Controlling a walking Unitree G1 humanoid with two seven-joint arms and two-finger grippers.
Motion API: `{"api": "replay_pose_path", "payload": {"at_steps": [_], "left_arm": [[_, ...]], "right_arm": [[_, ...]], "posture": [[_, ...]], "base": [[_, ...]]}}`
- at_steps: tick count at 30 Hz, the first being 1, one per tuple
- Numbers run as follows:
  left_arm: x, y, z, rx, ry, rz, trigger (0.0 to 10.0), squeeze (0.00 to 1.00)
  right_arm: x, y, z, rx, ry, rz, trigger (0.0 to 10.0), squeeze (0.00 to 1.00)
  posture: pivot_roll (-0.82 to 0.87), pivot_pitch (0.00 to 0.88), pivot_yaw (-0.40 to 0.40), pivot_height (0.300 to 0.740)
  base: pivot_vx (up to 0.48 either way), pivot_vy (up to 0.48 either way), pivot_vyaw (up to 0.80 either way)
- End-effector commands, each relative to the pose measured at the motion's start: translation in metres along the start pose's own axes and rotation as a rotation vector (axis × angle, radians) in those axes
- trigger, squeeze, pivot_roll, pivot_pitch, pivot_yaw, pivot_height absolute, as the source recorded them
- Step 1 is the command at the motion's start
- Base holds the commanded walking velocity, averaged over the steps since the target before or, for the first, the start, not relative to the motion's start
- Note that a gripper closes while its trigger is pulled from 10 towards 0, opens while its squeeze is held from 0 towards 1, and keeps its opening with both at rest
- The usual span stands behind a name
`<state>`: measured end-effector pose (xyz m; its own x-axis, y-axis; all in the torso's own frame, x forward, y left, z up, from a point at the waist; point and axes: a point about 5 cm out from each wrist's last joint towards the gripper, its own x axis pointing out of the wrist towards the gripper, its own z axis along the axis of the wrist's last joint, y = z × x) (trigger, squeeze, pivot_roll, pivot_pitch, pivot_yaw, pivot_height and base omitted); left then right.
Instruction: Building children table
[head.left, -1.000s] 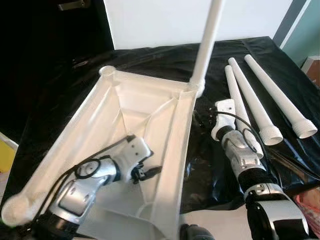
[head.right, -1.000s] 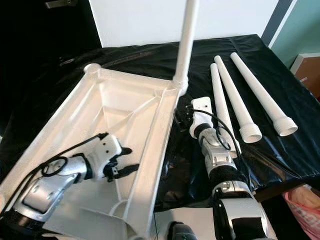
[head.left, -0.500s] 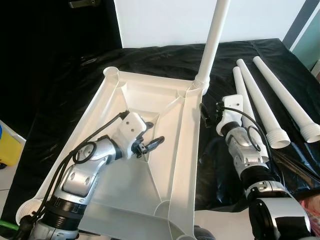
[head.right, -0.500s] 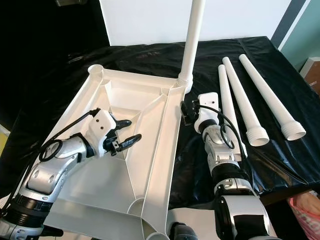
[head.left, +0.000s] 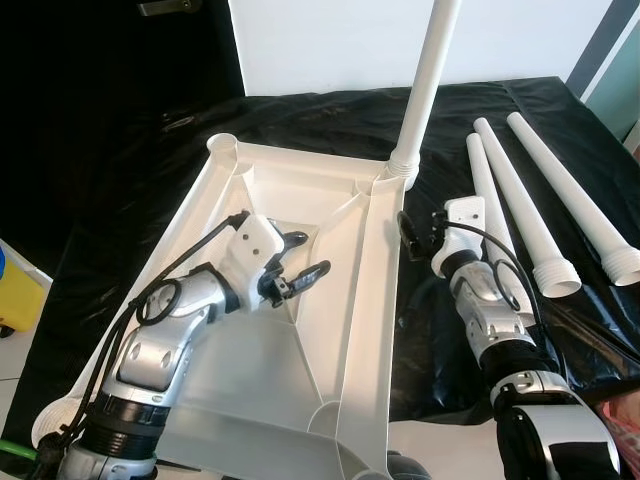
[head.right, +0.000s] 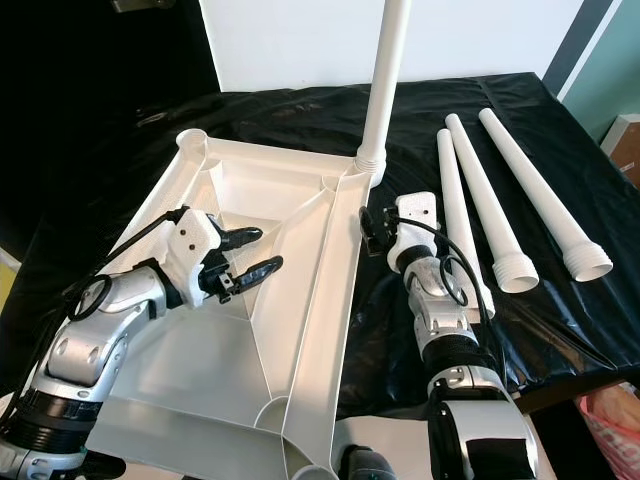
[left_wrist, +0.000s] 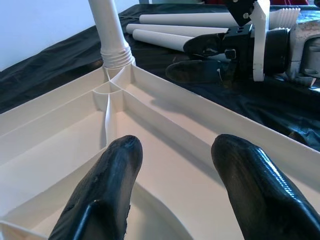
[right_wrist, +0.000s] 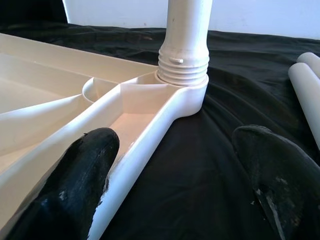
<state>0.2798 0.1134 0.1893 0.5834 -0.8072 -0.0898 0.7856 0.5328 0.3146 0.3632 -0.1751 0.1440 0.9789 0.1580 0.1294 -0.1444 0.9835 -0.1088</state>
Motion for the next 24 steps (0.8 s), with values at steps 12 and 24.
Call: {"api": "replay_pose_path", "payload": {"at_steps": [12,24], "left_arm": [[-0.006,0.003,0.003,-0.015,-0.018,0.032,10.0,0.0],[-0.023,-0.015,0.014,-0.06,-0.091,-0.124,10.0,0.0]], "right_arm": [[-0.003,-0.006,0.0,0.01,-0.012,-0.022,10.0,0.0],[-0.01,-0.016,0.001,-0.002,-0.022,-0.037,10.0,0.0]], "posture": [[0.0,0.134,0.032,0.74],[0.0,0.141,0.033,0.74]], "base": [[0.0,0.0,0.0],[0.0,0.0,0.0]]}}
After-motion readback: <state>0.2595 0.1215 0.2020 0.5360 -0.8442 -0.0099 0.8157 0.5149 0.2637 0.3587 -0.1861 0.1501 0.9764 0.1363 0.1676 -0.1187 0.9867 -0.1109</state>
